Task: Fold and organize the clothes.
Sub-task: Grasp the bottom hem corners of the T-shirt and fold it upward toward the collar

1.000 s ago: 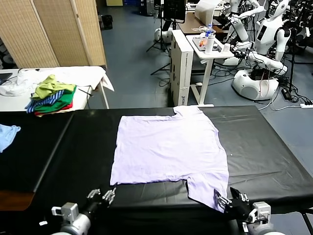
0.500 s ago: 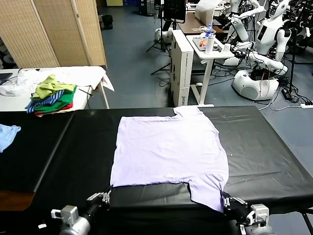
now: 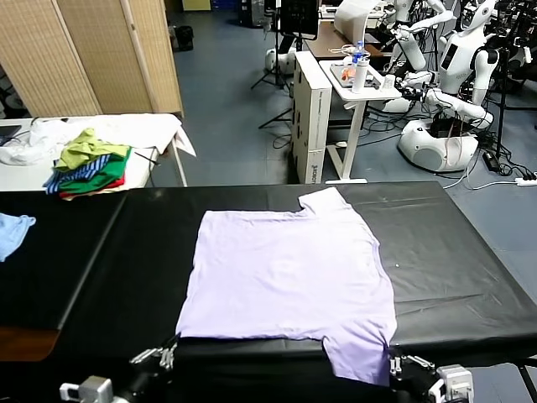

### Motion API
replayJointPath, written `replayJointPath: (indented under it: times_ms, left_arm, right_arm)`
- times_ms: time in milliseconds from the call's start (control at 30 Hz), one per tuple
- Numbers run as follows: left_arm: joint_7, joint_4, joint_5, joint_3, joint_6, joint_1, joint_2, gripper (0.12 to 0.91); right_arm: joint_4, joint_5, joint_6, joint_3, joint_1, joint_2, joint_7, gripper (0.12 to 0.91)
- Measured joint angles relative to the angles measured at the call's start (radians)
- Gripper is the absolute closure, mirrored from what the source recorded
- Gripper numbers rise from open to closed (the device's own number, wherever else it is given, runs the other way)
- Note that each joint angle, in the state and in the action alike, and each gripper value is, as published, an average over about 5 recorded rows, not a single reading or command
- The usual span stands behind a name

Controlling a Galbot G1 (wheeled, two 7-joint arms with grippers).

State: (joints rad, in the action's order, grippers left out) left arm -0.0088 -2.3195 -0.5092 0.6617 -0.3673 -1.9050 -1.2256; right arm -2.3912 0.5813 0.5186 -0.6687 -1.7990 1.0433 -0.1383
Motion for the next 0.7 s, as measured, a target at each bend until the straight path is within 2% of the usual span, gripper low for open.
replayJointPath:
  times_ms: [233,500,700]
  left_arm:
    - [-0.019,0.054,-0.030,-0.022,0.025,0.121,-0.022,0.883]
    - [-0.035,0.152,-0.030,-0.057,0.032,0.299,-0.018,0.883]
    - [-0.036,0.232,-0.017,-0.090,0.031,0.402,0.013,0.883]
  right_arm:
    - [0.143,0.013,-0.038,0.077,0.175,-0.035,-0.019,0.886]
    - [0.315,0.010,-0.041,0.207,0.409,-0.038,-0.035,0.886]
    - [0.400,0.005,-0.031,0.290,0.523,-0.040,-0.045,0.886]
